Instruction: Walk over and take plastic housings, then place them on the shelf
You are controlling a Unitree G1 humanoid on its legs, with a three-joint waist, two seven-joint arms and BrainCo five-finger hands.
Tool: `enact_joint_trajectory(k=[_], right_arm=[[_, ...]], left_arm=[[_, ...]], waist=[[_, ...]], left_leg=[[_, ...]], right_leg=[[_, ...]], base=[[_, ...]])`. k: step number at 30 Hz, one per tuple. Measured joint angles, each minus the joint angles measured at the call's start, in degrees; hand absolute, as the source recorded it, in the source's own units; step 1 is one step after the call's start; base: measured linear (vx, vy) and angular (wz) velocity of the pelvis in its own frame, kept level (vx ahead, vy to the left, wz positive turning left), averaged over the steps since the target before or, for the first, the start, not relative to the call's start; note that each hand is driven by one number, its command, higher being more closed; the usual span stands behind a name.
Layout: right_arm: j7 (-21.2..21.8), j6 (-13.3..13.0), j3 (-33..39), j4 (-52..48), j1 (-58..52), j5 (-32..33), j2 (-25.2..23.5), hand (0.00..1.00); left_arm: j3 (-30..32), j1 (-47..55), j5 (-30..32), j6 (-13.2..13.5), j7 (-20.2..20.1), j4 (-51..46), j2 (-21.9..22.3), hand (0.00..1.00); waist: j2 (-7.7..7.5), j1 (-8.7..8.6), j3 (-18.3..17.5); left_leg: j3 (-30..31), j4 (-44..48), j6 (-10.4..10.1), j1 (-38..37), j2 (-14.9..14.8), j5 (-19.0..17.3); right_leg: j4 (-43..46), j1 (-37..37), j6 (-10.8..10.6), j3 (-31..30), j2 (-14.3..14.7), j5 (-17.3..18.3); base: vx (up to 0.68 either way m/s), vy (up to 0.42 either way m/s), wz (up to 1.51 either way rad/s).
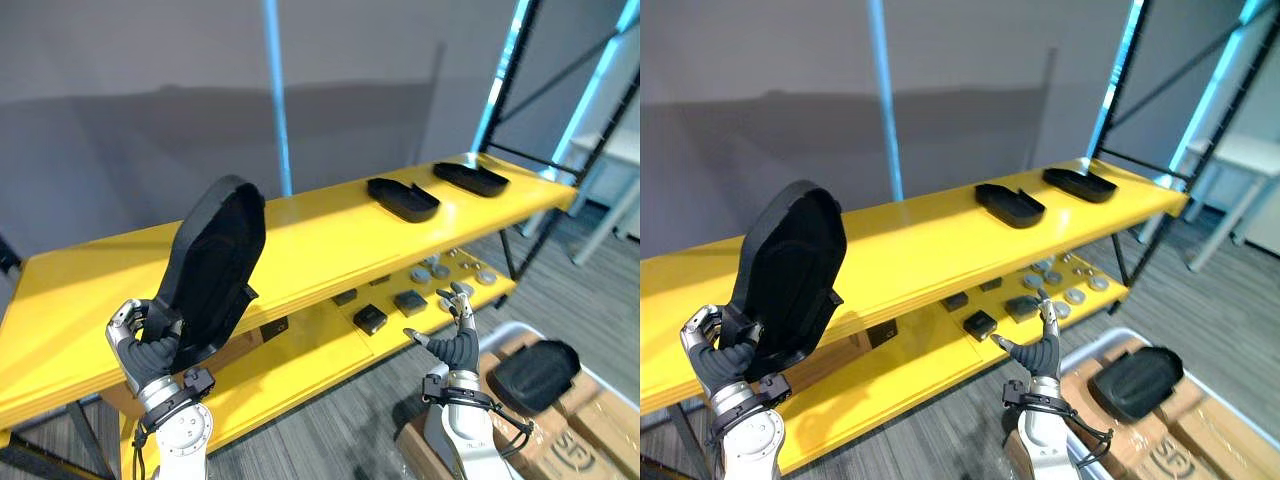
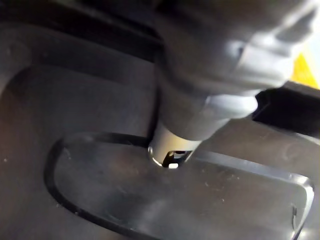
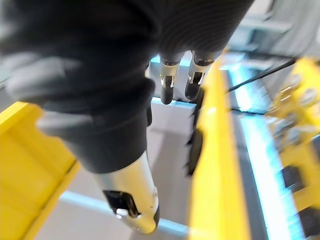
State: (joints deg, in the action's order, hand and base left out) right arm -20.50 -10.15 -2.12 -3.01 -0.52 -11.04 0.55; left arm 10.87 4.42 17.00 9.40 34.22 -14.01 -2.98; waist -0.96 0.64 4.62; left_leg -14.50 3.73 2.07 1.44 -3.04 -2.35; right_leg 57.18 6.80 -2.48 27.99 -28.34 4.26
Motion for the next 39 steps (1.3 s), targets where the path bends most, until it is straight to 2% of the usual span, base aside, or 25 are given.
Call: enact_joint_trajectory(k=[2,3,4,5,6,7,8,9,10,11,14,15,17,21,23,26,29,31,33,36,39], right_arm=[[0.36,-0.02,1.42,-0.63,-0.58,1.35,-0.41,0.00],[0.46,-0.02,2.04,-0.65,-0.67,1.94,-0.41,0.00],[0.65,-0.01,3.72,-0.70,-1.15,2.59,-0.45,0.00],[0.88,0.02,5.54,-0.80,-2.31,3.11,-0.48,0.00],[0.89,0.04,6.55,-0.99,-2.97,3.80,-0.49,0.00],[0.88,0.20,8.65,-1.53,-4.36,4.02,-0.58,0.00],[0.85,0.33,9.49,-2.03,-5.08,4.03,-0.63,0.00],[0.99,0.77,11.18,-2.41,-5.98,4.10,0.06,0.00],[1.03,0.96,12.29,-2.92,-6.35,4.14,0.43,0.00],[1.68,1.54,13.36,-3.35,-6.77,4.14,0.44,0.00],[2.72,2.25,13.20,-4.76,-7.77,4.07,0.48,0.00],[2.87,2.25,13.19,-5.65,-8.33,4.04,0.34,0.00],[3.83,2.77,13.24,-7.17,-9.83,3.98,-0.44,0.00],[4.68,4.00,13.06,-7.15,-12.32,3.98,-0.62,0.00],[5.13,4.82,11.19,-7.13,-14.03,3.98,-0.56,0.00],[6.39,5.25,8.11,-7.13,-16.05,4.03,-0.23,0.00],[8.59,5.34,2.72,-7.15,-19.29,4.59,1.84,0.00],[11.09,5.37,-2.04,-7.10,-21.71,6.23,3.78,0.00],[12.79,5.37,-4.91,-6.86,-22.91,6.25,4.46,0.00],[14.82,5.33,-8.66,-3.14,-22.62,6.27,5.42,0.00],[16.64,5.40,-11.07,1.55,-22.09,6.26,5.39,0.00]], left_arm=[[-1.79,0.00,-0.77,0.13,-1.02,-0.02,0.28,1.00],[-2.29,-0.03,-1.49,0.37,-1.35,-0.05,0.19,1.00],[-3.23,-0.31,-3.36,1.00,-2.25,-0.16,-0.02,1.00],[-3.96,-0.61,-5.75,1.49,-3.05,-0.15,-0.17,1.00],[-4.32,-0.90,-7.27,1.57,-3.63,-0.08,-0.21,1.00],[-5.24,-2.06,-11.18,1.62,-5.07,0.10,-0.56,1.00],[-5.82,-2.83,-12.65,1.80,-5.54,0.23,-0.86,1.00],[-7.28,-3.10,-15.76,2.21,-6.62,1.10,0.23,1.00],[-8.10,-3.34,-17.89,2.42,-7.73,1.26,0.30,1.00],[-9.47,-5.20,-23.32,2.63,-11.10,2.14,0.28,1.00],[-11.12,-8.91,-32.57,3.23,-14.96,3.43,0.30,1.00],[-11.40,-9.65,-34.04,3.37,-15.34,3.81,0.25,1.00],[-12.26,-11.64,-42.96,3.53,-16.58,4.35,0.18,1.00],[-13.01,-14.60,-52.76,3.80,-17.17,9.58,-0.43,1.00],[-13.08,-18.98,-60.91,3.81,-16.95,15.04,-3.02,1.00],[-13.55,-24.51,-66.05,3.80,-15.79,19.28,-6.03,1.00],[-15.71,-32.36,-68.97,3.43,-15.32,26.27,-10.48,1.00],[-18.46,-38.69,-70.68,2.16,-15.39,32.81,-15.03,1.00],[-20.80,-43.25,-72.01,0.79,-15.48,37.58,-18.07,1.00],[-24.59,-49.93,-72.15,-0.77,-15.92,43.70,-22.22,1.00],[-28.72,-57.23,-71.95,-2.69,-16.71,48.67,-26.30,1.00]], waist=[[-0.14,-0.01,0.27],[-0.12,-0.09,0.31],[0.06,-0.46,0.64],[-0.05,-1.36,0.70],[-0.22,-1.72,0.76],[-1.78,-2.19,1.08],[-2.70,-2.73,1.45],[-1.02,-2.49,1.87],[-0.05,-2.48,2.00],[0.92,-2.74,1.87],[0.78,-3.01,1.89],[0.81,-3.20,1.87],[0.84,-3.94,1.86],[0.91,-5.04,1.87],[0.96,-5.68,1.89],[1.07,-6.58,1.93],[1.52,-7.01,2.05],[1.88,-8.29,2.29],[1.84,-8.36,2.63],[1.84,-9.31,3.10],[1.81,-9.39,5.24]], left_leg=[[4.17,-0.96,0.46,-1.47,0.93,0.31],[5.47,-1.03,0.45,-1.59,1.17,0.32],[8.30,-0.89,0.35,-1.48,1.26,0.37],[11.55,-0.46,-0.28,-0.77,1.37,0.43],[13.13,-0.24,-0.96,-0.39,1.55,0.51],[15.84,0.16,-2.24,0.16,2.78,0.33],[17.26,0.40,-2.98,0.41,3.90,-0.14],[17.85,0.27,-3.40,0.34,2.94,-0.34],[17.87,0.25,-3.90,0.39,1.73,-0.31],[17.41,-0.21,-5.03,0.12,0.20,0.22],[15.05,-1.55,-5.95,-1.48,-2.05,-0.21],[14.73,-1.55,-5.96,-1.44,-2.17,-0.21],[13.41,-1.58,-6.01,-1.28,-2.33,-0.18],[12.41,-1.63,-6.04,-1.91,-2.17,-0.14],[11.14,-2.08,-6.04,-2.31,-2.16,-0.14],[10.25,-2.60,-6.04,-1.36,-2.18,-0.14],[9.30,-3.42,-6.05,0.02,-2.25,-0.15],[9.09,-3.82,-6.21,1.27,-2.15,0.24],[8.28,-4.00,-6.31,1.74,-2.18,0.66],[8.24,-4.13,-6.37,3.50,-2.19,1.11],[7.82,-5.36,-6.49,4.60,-2.10,2.59]], right_leg=[[-6.51,3.13,-1.82,-4.34,4.85,3.34],[-10.20,3.50,-1.60,-5.15,6.10,3.74],[-19.31,3.76,-1.69,-7.66,9.57,4.16],[-29.25,3.64,-2.17,-12.82,13.51,4.10],[-33.64,3.46,-2.17,-16.20,15.39,3.94],[-40.70,2.56,-1.87,-23.06,17.62,0.80],[-41.89,2.31,-4.48,-25.85,17.82,-2.06],[-42.01,1.58,-4.21,-25.18,18.49,-1.38],[-43.25,1.18,-3.86,-24.29,19.51,-1.55],[-45.00,0.13,-2.97,-23.69,20.93,-2.17],[-49.92,-2.41,-1.97,-24.43,23.42,-4.16],[-51.03,-2.79,-1.96,-24.44,23.62,-4.67],[-53.98,-3.08,-1.99,-25.86,24.06,-6.09],[-54.79,-3.74,-2.11,-26.20,23.80,-6.19],[-54.83,-3.26,-2.09,-27.51,23.94,-6.24],[-55.24,-1.91,-1.82,-28.03,24.16,-6.90],[-57.22,-0.52,-1.76,-29.16,24.36,-8.51],[-58.63,0.43,-1.73,-29.41,24.30,-9.68],[-58.71,1.40,-1.68,-30.35,24.43,-10.02],[-58.67,3.30,-1.58,-30.54,24.50,-10.32],[-58.68,5.20,-1.34,-30.99,24.55,-10.83]], base=[[0.14,-0.111,1.17],[0.17,-0.147,1.19],[0.17,-0.190,1.33],[0.19,-0.274,1.41],[0.15,-0.260,1.45],[0.12,-0.293,1.16],[0.13,-0.250,1.05],[0.14,-0.227,0.52],[0.20,-0.182,0.21],[0.17,-0.133,-0.08],[0.12,-0.068,-0.29],[0.11,-0.015,-0.31],[0.12,0.023,-0.29],[0.07,0.042,-0.11],[0.04,0.053,-0.23],[-0.01,0.034,-0.17],[-0.02,0.042,-0.17],[0.00,0.030,-0.06],[0.01,0.007,-0.19],[0.00,-0.007,-0.06],[0.01,-0.015,-0.07]])
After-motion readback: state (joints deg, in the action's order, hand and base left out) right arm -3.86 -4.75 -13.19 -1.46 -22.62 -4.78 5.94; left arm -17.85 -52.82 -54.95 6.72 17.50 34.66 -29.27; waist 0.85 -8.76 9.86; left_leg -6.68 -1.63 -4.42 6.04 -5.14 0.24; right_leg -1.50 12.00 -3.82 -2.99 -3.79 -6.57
